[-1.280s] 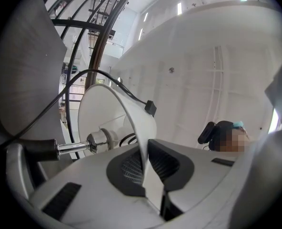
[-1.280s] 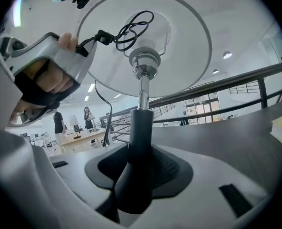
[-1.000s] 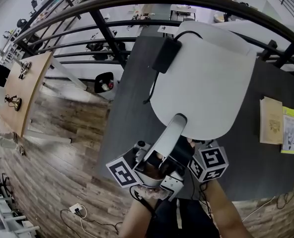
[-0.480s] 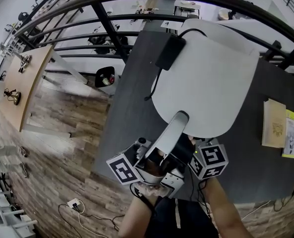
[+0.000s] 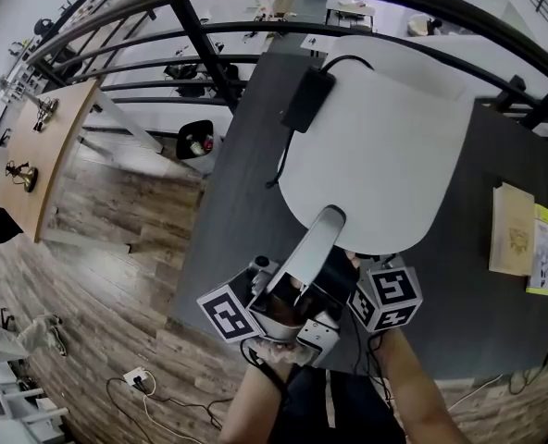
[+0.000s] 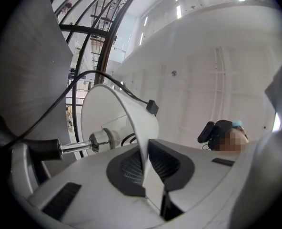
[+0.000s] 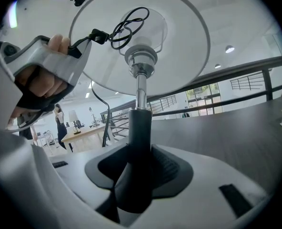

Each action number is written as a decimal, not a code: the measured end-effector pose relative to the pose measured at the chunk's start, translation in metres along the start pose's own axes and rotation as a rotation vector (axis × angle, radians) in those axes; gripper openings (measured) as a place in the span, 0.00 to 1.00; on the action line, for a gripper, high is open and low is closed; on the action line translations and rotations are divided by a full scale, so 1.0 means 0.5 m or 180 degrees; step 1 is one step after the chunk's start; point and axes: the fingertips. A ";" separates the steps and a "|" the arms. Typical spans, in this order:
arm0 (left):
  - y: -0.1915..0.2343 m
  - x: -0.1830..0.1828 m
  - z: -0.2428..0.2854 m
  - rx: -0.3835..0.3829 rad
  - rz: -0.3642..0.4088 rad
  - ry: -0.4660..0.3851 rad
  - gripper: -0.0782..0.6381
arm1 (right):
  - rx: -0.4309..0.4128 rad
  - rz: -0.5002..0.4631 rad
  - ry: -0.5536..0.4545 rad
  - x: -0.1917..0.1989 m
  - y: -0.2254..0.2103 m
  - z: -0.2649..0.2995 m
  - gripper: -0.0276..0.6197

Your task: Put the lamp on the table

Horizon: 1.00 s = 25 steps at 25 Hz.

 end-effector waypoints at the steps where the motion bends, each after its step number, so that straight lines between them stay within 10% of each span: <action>1: 0.002 0.000 -0.001 -0.0006 -0.0001 0.0002 0.17 | 0.0000 0.0004 0.0005 0.003 -0.001 0.001 0.31; 25: 0.042 -0.018 -0.031 -0.0039 -0.0037 -0.0068 0.17 | -0.0013 -0.0033 0.0095 0.046 -0.002 0.023 0.31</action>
Point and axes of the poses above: the fingertips, and each gripper's own axes: z forward along the fingers, y to its left, x out of its underside, and after that the axes turned 6 degrees about -z, right-handed
